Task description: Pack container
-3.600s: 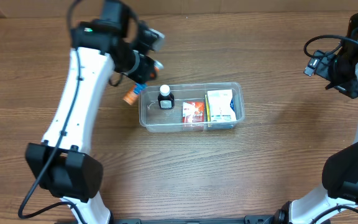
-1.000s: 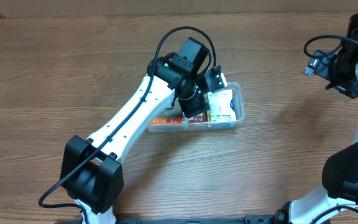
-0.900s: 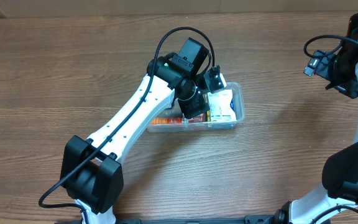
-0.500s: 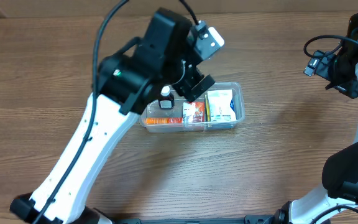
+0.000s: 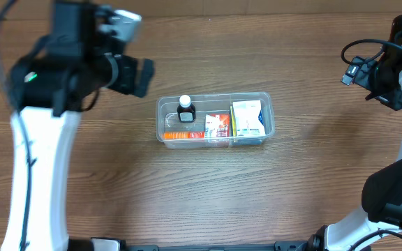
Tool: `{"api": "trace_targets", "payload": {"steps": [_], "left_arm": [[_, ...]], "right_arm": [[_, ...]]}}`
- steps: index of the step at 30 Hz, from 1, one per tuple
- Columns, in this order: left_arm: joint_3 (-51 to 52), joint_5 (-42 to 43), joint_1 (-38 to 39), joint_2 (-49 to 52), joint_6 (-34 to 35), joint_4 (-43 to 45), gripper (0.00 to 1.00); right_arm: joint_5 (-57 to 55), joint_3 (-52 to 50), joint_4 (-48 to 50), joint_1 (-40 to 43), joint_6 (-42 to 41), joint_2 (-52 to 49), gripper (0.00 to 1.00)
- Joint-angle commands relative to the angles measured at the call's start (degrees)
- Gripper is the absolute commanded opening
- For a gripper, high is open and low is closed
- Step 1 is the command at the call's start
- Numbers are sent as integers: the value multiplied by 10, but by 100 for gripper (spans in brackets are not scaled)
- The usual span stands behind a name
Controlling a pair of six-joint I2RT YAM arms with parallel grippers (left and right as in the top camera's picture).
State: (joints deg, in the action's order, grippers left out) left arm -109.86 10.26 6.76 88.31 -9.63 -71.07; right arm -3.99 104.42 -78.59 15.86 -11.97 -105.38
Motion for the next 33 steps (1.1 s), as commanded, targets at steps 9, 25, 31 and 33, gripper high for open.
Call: {"api": "trace_targets", "payload": {"steps": [9,25,31,33], "left_arm": [[518,59,-72,-342,-5,413,100],[1042,59,-72,-659,45,792,100],[1096,60,-72,-702,45,825,100],[1096,59,-72,-709,41,814,100]], "right_arm": [[-4,14,3,0,0,19,100],[-4,14,3,0,0,19,100],[-4,14,3,0,0,19,100],[-4,14,3,0,0,19,100]]}}
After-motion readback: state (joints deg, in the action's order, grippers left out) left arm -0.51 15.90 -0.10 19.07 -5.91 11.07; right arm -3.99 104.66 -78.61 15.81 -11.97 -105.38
